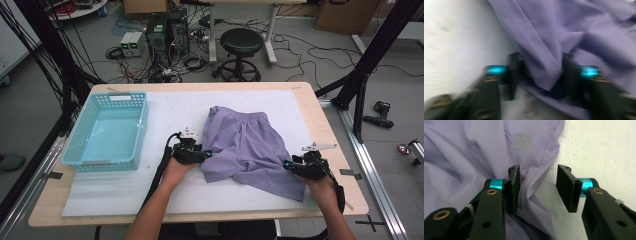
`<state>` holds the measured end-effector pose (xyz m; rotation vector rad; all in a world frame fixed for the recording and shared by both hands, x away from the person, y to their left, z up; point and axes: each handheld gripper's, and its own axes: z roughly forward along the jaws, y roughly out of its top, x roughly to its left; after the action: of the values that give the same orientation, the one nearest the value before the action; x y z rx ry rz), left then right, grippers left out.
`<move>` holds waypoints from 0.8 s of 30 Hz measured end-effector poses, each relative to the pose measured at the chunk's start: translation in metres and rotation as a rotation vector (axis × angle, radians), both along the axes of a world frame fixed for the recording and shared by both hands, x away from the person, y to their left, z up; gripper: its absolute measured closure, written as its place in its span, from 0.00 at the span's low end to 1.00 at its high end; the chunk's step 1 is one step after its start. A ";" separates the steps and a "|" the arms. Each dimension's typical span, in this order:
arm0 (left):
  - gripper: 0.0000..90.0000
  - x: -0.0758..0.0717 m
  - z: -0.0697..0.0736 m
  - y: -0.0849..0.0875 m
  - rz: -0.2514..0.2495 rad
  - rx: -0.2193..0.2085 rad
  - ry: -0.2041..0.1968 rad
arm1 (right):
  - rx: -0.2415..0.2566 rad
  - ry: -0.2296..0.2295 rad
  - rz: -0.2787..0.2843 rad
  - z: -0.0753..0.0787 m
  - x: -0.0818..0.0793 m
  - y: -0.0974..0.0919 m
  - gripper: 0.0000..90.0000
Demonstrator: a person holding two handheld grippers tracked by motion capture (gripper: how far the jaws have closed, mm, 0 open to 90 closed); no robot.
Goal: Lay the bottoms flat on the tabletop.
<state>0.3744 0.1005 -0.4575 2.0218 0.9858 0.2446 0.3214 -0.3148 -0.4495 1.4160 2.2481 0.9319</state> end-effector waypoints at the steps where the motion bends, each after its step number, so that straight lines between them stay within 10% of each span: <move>1: 0.91 0.000 0.001 0.003 -0.004 -0.006 0.025 | -0.017 -0.008 -0.003 0.000 -0.001 0.001 0.67; 3: 0.95 -0.003 0.002 0.008 0.003 -0.008 0.044 | -0.041 0.004 -0.006 0.003 -0.001 0.002 0.97; 18: 0.95 -0.088 0.013 0.087 -0.094 -0.156 0.047 | -0.025 0.064 0.196 0.019 -0.076 -0.005 0.99; 24: 0.51 -0.072 0.020 0.080 -0.012 -0.189 -0.013 | -0.007 -0.002 0.192 0.023 -0.065 -0.003 0.63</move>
<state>0.3026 0.1810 -0.4372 1.8519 0.9518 0.1517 0.2563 -0.3176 -0.4265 1.2109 2.4158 0.9815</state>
